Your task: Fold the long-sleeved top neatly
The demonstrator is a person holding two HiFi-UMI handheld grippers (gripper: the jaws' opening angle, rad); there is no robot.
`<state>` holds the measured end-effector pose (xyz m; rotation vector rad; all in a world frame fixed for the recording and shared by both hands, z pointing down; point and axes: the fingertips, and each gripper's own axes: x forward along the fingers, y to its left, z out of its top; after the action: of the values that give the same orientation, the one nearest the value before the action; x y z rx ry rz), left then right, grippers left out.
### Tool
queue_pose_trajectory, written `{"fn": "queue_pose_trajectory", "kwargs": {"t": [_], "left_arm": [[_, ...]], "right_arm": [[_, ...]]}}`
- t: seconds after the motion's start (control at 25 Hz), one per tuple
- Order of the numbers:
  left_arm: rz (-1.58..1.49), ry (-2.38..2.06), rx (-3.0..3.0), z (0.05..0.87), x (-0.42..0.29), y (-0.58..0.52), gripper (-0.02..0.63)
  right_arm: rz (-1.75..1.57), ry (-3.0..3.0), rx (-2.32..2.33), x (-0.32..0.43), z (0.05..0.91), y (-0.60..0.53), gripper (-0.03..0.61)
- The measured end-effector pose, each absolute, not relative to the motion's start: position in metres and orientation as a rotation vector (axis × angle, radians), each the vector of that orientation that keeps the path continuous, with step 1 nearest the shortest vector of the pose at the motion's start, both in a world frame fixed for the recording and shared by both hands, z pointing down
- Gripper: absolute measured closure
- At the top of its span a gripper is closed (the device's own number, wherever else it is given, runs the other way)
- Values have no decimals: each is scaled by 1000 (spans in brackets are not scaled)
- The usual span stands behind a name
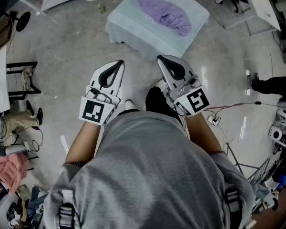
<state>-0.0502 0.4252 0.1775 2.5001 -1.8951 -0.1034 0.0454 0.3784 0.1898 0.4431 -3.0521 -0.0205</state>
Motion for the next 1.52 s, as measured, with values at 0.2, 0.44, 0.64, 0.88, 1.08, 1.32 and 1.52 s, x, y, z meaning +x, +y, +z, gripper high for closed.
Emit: {"fn": "queue_pose_trajectory", "kwargs": {"t": [0.2,0.44,0.64,0.88,1.08,1.32,1.52], "left_arm": [[-89,-1878,2503,173,-54,472,598],[-92,-1821,2570,163,-32,497,598],[-95,-1763,2621,163,-15,503,597],[-87,-1723,2648,162,-1,509,597],[-55,-1708,2650,169,6,515,595],[-37,-1637,2643,180,14,517,404],[-69,-1613,2669,175,15,520,311]], "right_arm": [[7,-3058,564,59,187,424,572],[-15,-3035,598,75,183,457,572],[5,-3027,658,90,185,465,571],[2,-3010,679,101,186,475,571],[17,-3007,680,104,190,481,571],[43,-2988,647,103,201,486,309],[26,-3004,592,101,197,490,201]]}}
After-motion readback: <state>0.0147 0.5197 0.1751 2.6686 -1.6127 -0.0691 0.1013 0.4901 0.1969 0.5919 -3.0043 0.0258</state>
